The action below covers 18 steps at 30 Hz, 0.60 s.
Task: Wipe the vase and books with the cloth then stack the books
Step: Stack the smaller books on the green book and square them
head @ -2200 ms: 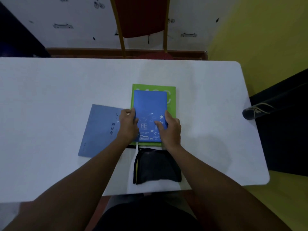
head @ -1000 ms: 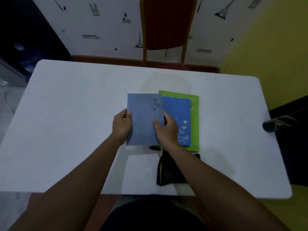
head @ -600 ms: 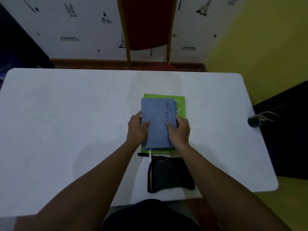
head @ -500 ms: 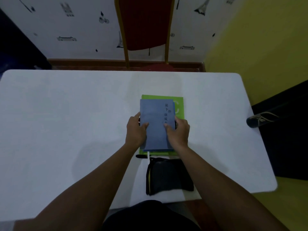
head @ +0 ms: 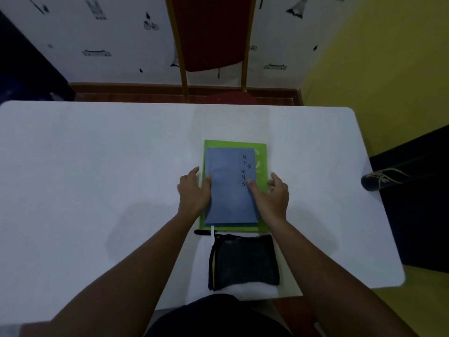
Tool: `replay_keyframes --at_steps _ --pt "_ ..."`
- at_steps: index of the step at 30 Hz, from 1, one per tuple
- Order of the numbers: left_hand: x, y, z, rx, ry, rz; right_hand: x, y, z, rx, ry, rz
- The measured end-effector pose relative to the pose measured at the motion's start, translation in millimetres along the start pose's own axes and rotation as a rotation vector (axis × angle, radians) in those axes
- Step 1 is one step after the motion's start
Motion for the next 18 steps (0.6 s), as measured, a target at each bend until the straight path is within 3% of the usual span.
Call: replay_keyframes --at_steps 5,8,18 --pt "10 9 -7 -0.264 0.030 0.326 1 -17 -12 -0.073 0.045 -0.115" --pt "18 11 -8 -0.390 0.124 0.416 3 -10 -11 -0.054 0.038 -0.138" --pt "5 -44 -7 -0.495 0.164 0.164 1 -7 6 0.424 0.253 -0.184"
Point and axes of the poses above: each hand's wrist, its own x-axis towards the middle knuckle, its own z-axis out of the back of the hand, y = z × x, the point moved 9 cm from there along x, towards the middle knuckle, and after that the axes turned 4 degrees about -z, right-handed, at the moved point
